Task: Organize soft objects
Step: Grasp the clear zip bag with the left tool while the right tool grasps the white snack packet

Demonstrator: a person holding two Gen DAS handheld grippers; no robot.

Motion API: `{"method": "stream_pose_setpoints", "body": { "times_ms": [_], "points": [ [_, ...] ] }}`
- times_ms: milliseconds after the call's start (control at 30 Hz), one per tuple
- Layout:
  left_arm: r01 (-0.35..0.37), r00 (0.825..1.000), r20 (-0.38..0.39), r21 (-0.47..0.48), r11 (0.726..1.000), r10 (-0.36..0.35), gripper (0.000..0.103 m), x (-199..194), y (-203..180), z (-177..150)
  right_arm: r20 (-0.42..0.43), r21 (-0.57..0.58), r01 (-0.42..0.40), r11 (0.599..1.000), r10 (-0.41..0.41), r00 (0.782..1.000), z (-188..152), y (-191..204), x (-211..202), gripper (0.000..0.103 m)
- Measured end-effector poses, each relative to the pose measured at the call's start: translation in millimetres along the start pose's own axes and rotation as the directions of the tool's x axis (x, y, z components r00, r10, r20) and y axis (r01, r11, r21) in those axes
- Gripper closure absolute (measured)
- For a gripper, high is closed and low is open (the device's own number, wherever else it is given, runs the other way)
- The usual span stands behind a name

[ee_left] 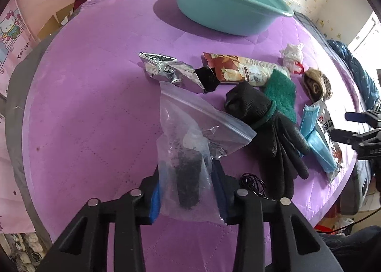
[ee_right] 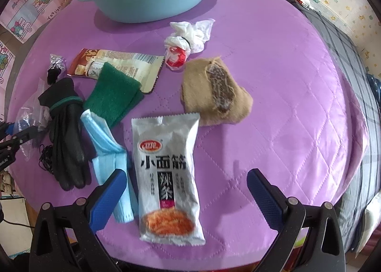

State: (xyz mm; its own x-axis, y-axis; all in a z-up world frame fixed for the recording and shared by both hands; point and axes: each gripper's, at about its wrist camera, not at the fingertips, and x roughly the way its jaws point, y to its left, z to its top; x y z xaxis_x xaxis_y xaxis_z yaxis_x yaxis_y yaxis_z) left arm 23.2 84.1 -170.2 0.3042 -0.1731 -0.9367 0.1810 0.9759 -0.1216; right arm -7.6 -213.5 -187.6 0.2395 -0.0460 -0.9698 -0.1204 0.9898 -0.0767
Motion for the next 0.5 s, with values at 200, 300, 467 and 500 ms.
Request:
{"method": "stream_pose_setpoints", "body": {
  "times_ms": [200,300,467,500],
  "points": [
    [-0.021,1.000,0.020,-0.029,0.999,0.022,0.065,-11.9,6.5,-3.6,-0.024,-0.011,-0.011,1.000,0.010,1.000,12.4,2.8,20.0,0.011],
    [-0.026,0.999,0.026,-0.047,0.999,0.027,0.065,-16.8,6.6,-4.9,-0.039,-0.017,-0.027,0.999,0.026,0.999,16.4,6.0,29.9,0.016],
    [-0.037,0.998,0.044,-0.056,0.998,0.039,0.065,-25.9,3.0,-5.7,-0.060,-0.038,-0.057,0.998,0.055,0.997,22.9,14.1,43.4,0.032],
    [-0.037,0.998,0.048,-0.058,0.998,0.040,0.065,-29.7,3.3,-6.7,-0.057,-0.048,-0.057,0.997,0.055,0.997,23.2,16.7,44.2,0.048]
  ]
}}
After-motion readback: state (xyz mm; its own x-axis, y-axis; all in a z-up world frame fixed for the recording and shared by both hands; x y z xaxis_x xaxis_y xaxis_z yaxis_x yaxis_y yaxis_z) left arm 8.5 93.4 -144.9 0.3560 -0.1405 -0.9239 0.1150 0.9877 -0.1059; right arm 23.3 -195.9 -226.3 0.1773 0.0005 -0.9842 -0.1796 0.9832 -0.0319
